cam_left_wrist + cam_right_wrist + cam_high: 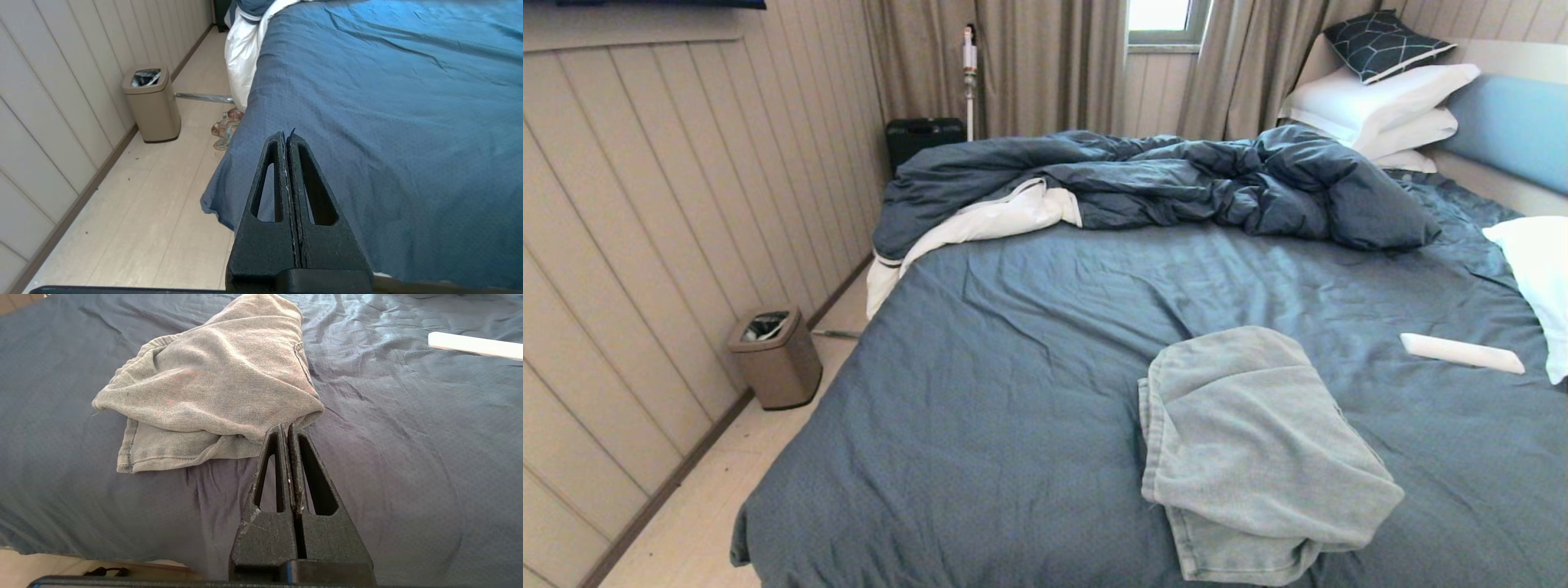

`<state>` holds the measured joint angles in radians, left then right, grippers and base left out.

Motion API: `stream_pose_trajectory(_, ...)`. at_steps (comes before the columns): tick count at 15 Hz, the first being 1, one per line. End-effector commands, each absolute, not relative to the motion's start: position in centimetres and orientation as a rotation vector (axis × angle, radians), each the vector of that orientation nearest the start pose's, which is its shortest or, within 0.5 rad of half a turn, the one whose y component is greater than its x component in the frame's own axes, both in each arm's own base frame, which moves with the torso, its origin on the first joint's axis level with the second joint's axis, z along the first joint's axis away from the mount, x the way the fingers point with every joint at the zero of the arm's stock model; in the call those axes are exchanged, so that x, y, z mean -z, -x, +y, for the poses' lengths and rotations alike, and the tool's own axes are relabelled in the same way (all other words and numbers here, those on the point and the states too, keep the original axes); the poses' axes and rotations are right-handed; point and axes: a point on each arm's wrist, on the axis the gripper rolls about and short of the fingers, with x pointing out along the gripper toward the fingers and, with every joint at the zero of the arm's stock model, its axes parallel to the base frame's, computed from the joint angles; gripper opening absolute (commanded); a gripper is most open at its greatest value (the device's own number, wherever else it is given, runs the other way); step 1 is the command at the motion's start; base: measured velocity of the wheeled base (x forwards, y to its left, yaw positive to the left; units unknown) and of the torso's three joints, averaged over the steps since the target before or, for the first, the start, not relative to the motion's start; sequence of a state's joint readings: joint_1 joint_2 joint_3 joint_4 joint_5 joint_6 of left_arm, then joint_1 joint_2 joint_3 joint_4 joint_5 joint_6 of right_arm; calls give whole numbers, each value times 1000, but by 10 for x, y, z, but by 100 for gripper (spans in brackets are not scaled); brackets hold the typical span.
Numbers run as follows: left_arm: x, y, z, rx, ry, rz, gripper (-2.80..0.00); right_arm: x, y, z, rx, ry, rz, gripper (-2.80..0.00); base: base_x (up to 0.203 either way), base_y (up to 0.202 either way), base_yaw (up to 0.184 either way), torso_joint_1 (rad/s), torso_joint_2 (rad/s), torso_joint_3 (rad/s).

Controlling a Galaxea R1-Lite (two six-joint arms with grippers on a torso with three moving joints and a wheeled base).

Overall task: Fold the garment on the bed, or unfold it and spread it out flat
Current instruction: Unford the blue shorts

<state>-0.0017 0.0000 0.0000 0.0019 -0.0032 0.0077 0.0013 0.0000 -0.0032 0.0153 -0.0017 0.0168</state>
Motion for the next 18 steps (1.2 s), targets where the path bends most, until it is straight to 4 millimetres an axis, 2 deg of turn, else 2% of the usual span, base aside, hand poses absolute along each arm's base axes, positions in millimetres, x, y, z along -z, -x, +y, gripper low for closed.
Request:
stream_pose_trajectory(1,-75,23,0,5,-8,3,-280,-75,23,0,0,-17,12,-280,0,0,0,0,0,0)
stream_pose_trajectory(18,-75,23,0,5,-8,3,-280,-75,23,0,0,-17,14,-280,0,0,0,0,0,0)
